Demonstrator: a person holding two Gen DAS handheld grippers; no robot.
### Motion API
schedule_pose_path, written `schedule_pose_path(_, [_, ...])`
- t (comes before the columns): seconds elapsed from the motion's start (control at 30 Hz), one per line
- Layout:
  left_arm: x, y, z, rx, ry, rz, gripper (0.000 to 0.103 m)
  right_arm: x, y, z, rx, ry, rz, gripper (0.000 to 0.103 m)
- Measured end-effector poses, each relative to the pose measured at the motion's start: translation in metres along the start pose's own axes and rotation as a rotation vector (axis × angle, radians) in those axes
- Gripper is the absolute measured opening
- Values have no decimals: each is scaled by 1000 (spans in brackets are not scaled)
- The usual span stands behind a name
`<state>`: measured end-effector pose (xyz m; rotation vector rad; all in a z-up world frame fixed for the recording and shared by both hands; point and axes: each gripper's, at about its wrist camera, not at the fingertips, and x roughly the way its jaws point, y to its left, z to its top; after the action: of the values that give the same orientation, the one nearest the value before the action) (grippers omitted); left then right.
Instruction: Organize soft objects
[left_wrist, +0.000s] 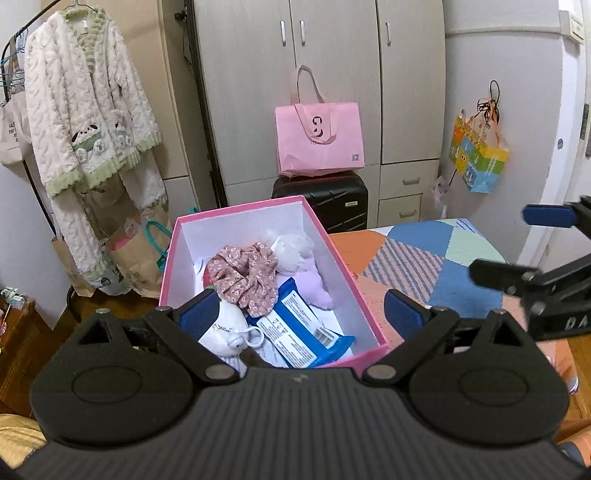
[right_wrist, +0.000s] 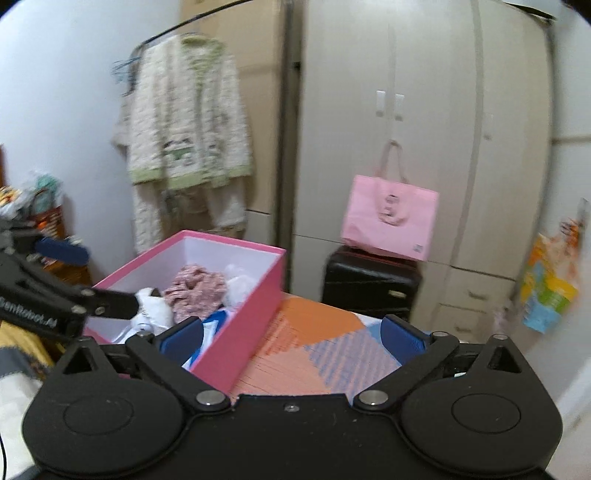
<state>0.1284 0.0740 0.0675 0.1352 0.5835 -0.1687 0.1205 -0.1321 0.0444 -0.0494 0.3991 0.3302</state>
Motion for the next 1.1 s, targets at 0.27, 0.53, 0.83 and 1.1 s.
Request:
schedule_pose_path(0.27, [-13,-15,-21,1,-16,-2,97,-26,-15,-27,101,19,27,103])
schedule_pose_path(0.53, [-23,-26,-37,4,-50,0,97,-36,-7,-41,93,11,20,103])
schedule_pose_path(0.83, [-14,-24,-54,-54,-30,4,97,-49,2,-59,68,2,-31,103])
schedule_pose_path(1.1, [-23,-29,-63,-69,-60,-12,97,-52,3,-63,67,2,-75,103])
